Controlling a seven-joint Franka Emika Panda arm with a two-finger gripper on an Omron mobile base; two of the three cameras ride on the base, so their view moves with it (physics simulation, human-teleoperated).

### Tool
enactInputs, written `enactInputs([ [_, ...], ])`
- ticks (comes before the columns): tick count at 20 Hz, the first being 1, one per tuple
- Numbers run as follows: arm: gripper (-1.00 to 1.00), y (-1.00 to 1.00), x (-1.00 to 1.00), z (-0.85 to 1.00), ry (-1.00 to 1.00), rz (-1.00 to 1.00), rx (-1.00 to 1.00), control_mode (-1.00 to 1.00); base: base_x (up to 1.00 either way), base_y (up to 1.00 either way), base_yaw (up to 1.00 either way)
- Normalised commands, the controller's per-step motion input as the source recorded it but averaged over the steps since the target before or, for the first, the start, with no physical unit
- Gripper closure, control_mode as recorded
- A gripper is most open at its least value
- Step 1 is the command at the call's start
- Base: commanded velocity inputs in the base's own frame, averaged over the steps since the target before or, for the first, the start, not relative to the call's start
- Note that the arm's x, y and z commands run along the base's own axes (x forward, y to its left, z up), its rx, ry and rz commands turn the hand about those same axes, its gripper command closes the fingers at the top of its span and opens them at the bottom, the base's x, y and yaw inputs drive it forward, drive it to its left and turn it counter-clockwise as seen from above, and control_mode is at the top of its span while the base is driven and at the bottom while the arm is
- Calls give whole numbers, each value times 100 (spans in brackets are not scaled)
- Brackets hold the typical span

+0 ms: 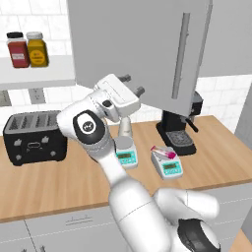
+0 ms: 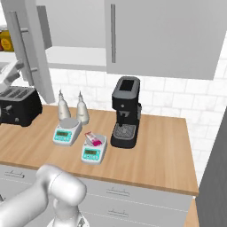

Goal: Pick the bar and place it on the digital scale for weighing, and close the cabinet.

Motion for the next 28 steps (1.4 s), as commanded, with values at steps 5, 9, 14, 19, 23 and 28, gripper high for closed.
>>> enactInputs([
  [5,-100,-66,77,16,9,19,18,-100,0,0,0],
  [9,-100,-67,75,0,8,44,17,-100,0,0,0],
  [14,-100,-77,77,-4,0,56,19,-100,0,0,0],
  [19,-100,-59,100,-10,0,51,20,-100,0,0,0],
  [23,-100,-29,100,-1,1,36,18,-100,0,0,0],
  [28,-100,-16,100,-7,1,28,14,-100,0,0,0],
])
